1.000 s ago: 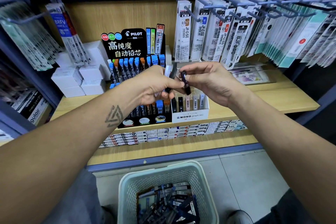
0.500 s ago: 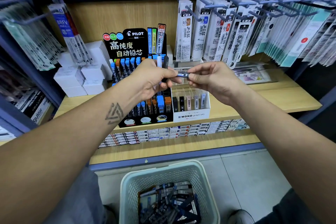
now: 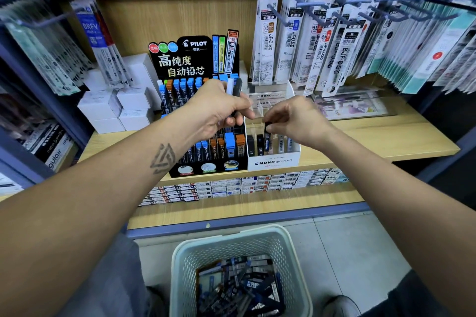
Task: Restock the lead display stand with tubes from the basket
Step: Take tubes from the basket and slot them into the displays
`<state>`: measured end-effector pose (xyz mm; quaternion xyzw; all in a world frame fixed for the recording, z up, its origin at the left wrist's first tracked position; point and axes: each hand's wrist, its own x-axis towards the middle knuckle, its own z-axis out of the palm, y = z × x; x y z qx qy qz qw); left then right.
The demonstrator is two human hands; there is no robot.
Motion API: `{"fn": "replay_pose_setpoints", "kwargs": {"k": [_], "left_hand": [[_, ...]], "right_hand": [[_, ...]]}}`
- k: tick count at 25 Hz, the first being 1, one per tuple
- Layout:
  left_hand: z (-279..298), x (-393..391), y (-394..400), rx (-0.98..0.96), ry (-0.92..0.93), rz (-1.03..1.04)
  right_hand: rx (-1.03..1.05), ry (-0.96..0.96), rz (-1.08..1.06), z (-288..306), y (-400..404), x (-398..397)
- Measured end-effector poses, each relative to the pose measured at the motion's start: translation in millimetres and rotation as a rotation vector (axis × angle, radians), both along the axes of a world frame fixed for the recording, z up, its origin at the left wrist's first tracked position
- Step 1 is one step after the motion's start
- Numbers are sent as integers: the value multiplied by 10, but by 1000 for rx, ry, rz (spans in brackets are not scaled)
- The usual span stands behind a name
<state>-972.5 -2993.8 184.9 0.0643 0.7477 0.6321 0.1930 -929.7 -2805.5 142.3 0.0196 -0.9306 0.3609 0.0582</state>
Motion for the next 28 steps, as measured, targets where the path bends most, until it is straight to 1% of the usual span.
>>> {"fn": "replay_pose_setpoints", "kwargs": {"k": [5, 9, 14, 18, 19, 20, 22, 23, 24, 25, 28], "left_hand": [[-1, 3, -3, 4, 10, -18], [-18, 4, 1, -3, 13, -29], [-25, 18, 14, -7, 14, -47], [-42, 24, 30, -23, 32, -72], [-47, 23, 33, -40, 21, -86], [-53, 24, 35, -62, -5, -110], [-62, 43, 36, -101, -77, -199], [-70, 58, 38, -109, -110, -247], [-84, 71, 44, -108, -131, -282], [-99, 81, 55, -104, -140, -303], [-125, 89, 87, -84, -160, -327]], "right_hand": [[70, 21, 12, -74, -130, 25], [165, 8, 22, -119, -187, 80], [264, 37, 35, -169, -183, 106], [275, 53, 15, -117, -182, 109], [205, 51, -26, -78, -176, 98], [55, 46, -76, -29, -162, 83], [-428, 14, -134, 77, -123, 70], [-651, -18, -115, 117, -111, 73], [-793, -53, -69, 139, -108, 77], [-853, -81, -24, 141, -113, 82], [-845, -98, 15, 90, -130, 85]]}}
